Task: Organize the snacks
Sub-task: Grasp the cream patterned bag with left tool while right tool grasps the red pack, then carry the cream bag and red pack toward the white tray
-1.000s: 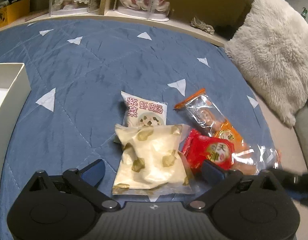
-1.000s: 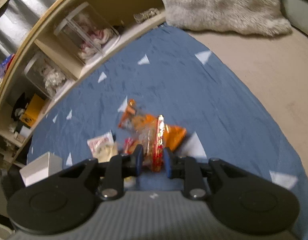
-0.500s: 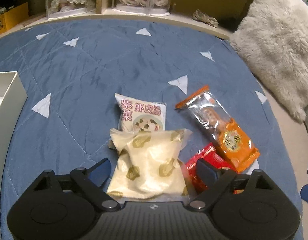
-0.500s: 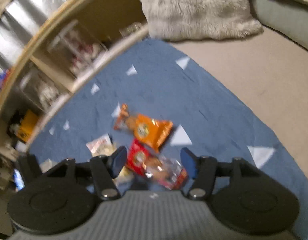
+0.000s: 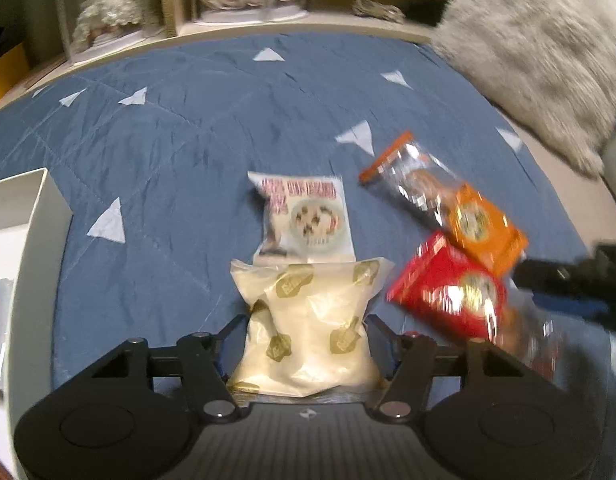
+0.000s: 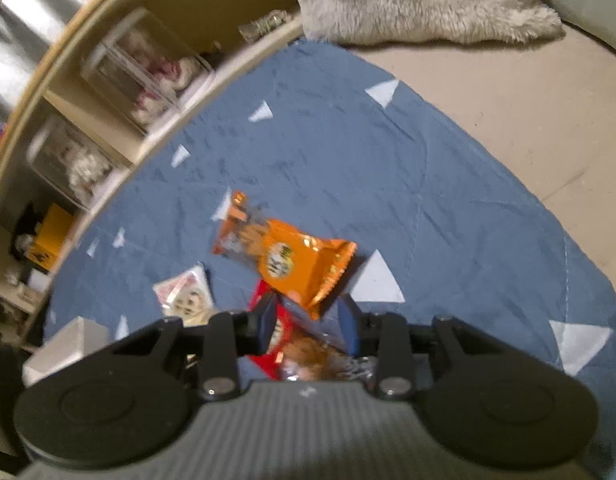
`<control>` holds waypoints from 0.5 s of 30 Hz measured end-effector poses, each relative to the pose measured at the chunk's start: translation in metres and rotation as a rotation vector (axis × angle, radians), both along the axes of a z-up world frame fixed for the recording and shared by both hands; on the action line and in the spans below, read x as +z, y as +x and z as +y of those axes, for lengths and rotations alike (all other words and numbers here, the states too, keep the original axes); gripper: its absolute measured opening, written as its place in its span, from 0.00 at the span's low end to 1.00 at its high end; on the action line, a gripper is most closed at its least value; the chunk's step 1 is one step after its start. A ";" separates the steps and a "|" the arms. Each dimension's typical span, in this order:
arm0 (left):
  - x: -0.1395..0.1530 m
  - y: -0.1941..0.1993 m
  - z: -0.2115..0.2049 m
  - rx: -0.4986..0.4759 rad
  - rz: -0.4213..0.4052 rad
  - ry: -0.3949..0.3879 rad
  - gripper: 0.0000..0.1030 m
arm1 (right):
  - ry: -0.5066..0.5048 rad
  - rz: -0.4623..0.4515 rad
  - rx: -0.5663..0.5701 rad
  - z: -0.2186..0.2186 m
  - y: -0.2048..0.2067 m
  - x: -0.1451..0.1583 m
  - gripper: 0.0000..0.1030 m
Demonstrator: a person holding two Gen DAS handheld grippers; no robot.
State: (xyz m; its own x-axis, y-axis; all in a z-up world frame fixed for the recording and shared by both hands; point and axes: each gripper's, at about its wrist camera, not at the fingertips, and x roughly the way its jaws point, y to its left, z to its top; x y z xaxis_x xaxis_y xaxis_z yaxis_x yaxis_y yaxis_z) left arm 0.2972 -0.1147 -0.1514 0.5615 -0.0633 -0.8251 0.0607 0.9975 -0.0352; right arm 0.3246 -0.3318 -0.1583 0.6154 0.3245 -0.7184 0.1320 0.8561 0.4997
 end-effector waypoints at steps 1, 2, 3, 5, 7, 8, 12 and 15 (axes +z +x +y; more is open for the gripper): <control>0.000 -0.005 0.001 -0.022 0.008 0.006 0.62 | -0.010 0.008 0.003 0.001 0.002 -0.003 0.39; 0.000 -0.009 0.003 -0.042 0.016 0.011 0.61 | -0.017 0.020 0.006 0.002 0.003 -0.007 0.39; 0.000 -0.014 0.004 -0.060 0.023 0.017 0.61 | -0.019 0.033 0.013 0.003 0.003 -0.009 0.39; 0.000 -0.023 0.007 -0.091 0.038 0.022 0.61 | -0.019 0.056 0.038 0.007 0.001 -0.012 0.39; 0.000 -0.032 0.010 -0.119 0.056 0.027 0.61 | -0.021 0.086 0.066 0.012 -0.001 -0.012 0.40; 0.000 -0.036 0.011 -0.131 0.063 0.029 0.61 | -0.016 0.102 0.075 0.014 -0.002 -0.012 0.40; 0.001 -0.056 0.010 -0.220 0.110 0.050 0.61 | -0.010 0.148 0.159 0.025 -0.012 -0.009 0.42; 0.001 -0.071 0.005 -0.293 0.134 0.078 0.62 | -0.022 0.149 0.240 0.037 -0.019 -0.003 0.43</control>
State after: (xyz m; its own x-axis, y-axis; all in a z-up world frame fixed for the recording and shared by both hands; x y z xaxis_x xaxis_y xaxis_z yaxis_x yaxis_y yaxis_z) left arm 0.2258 -0.1098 -0.1509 0.4149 -0.1398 -0.8991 0.3458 0.9382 0.0137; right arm 0.3055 -0.2947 -0.1615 0.4096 0.4316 -0.8037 -0.0051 0.8821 0.4711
